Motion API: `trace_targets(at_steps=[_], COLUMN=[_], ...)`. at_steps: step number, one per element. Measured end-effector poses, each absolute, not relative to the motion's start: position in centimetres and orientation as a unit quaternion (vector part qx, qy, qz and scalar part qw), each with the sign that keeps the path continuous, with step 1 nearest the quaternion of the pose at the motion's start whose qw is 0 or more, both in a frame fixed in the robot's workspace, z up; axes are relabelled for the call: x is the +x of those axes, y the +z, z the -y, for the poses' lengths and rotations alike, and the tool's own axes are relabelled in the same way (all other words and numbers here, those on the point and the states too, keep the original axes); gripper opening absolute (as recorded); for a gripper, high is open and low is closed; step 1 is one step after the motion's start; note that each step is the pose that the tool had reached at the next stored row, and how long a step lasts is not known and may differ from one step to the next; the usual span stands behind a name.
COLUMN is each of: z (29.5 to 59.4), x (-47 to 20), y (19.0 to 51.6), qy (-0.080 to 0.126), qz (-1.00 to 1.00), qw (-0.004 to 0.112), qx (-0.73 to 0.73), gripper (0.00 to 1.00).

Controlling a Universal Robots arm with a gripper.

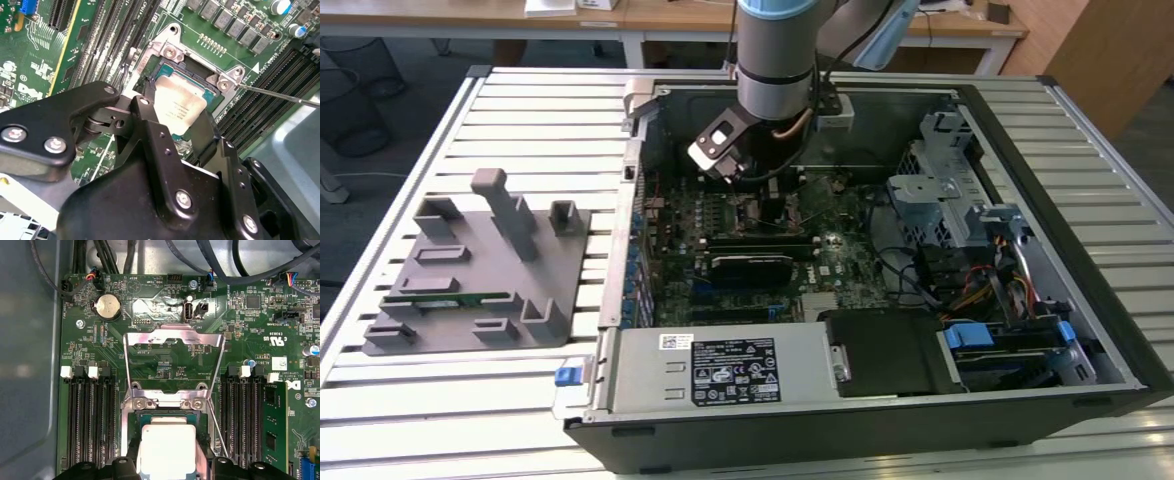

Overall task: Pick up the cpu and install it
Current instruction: 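Place the cpu into insertion slot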

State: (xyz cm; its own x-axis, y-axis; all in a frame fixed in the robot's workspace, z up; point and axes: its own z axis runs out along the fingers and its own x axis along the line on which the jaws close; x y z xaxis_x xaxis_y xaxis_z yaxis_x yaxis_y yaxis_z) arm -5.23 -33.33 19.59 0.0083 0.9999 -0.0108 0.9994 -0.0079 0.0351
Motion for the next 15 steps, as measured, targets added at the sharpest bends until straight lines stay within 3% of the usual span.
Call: trace_targets(at_steps=[15], z=[33.36], x=[-5.23], y=[19.59], qy=[0.009], qz=[-0.701], qw=[0.016], qx=[0.713], gripper=[0.52])
